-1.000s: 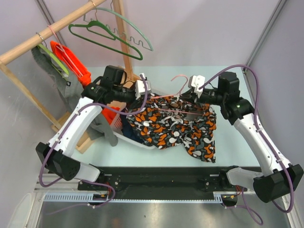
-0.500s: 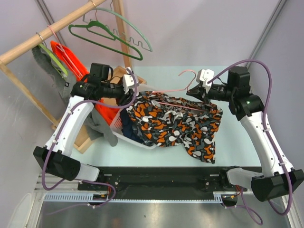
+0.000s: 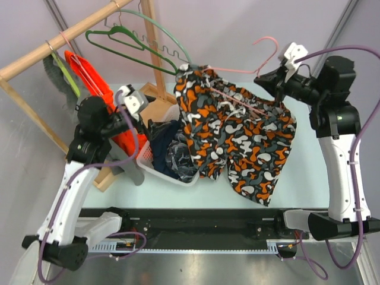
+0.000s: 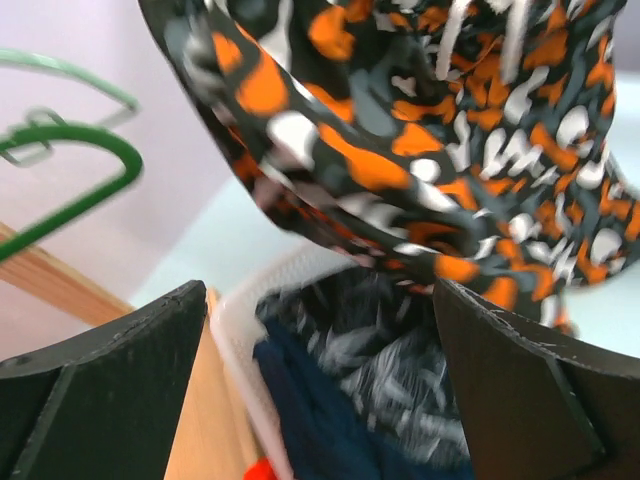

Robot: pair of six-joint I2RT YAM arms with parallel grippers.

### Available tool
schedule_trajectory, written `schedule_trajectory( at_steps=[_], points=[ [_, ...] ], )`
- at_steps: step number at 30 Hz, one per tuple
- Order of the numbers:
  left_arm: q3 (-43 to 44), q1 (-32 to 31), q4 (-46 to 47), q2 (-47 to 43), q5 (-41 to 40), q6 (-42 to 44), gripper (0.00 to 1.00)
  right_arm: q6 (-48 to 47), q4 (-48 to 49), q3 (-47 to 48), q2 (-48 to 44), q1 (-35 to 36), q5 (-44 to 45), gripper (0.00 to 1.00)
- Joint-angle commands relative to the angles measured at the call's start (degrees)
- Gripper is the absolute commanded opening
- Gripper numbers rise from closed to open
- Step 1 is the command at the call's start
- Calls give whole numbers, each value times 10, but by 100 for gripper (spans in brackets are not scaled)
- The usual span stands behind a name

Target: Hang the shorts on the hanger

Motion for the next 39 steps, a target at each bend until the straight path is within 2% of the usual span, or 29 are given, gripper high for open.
schedule_trajectory(
  at_steps=[1,6,9,11,12,13,15,19,20,23,28,29,32,39],
  points=[
    [-86,-8,105,-38,-8,-116,100,73,34,73,3,-21,1,0],
    [-174,-83,156,-60,-45,-116,100,83,3,112,-1,-22,-7,0],
    [-133,-107,177,-48,-67,-94,100,71,-38,144,0,-15,-2,0],
    [-62,-119,152,-25,-82,-66,91,51,-63,159,4,5,24,0],
    [-40,-138,136,-18,-90,-50,83,46,-87,163,6,18,58,0],
    [-23,-152,127,-15,-104,-38,81,44,-96,164,8,30,74,0],
    [-12,-197,133,-19,-154,-18,80,46,-120,166,16,71,108,0],
    [-37,-270,164,-55,-189,25,83,58,-143,158,33,137,198,0],
    [-50,-286,169,-61,-194,53,83,62,-146,157,36,148,206,0],
    [-51,-391,154,-57,-245,245,77,96,-143,147,46,175,222,0],
    [-43,-475,134,-22,-299,443,59,160,-134,138,70,210,233,0],
    [-43,-502,132,-15,-314,512,56,174,-129,136,72,215,238,0],
    [-58,-538,150,12,-364,609,50,210,-112,116,73,241,258,0],
    [-62,-558,215,71,-431,707,43,238,-84,93,65,337,348,0]
  ],
)
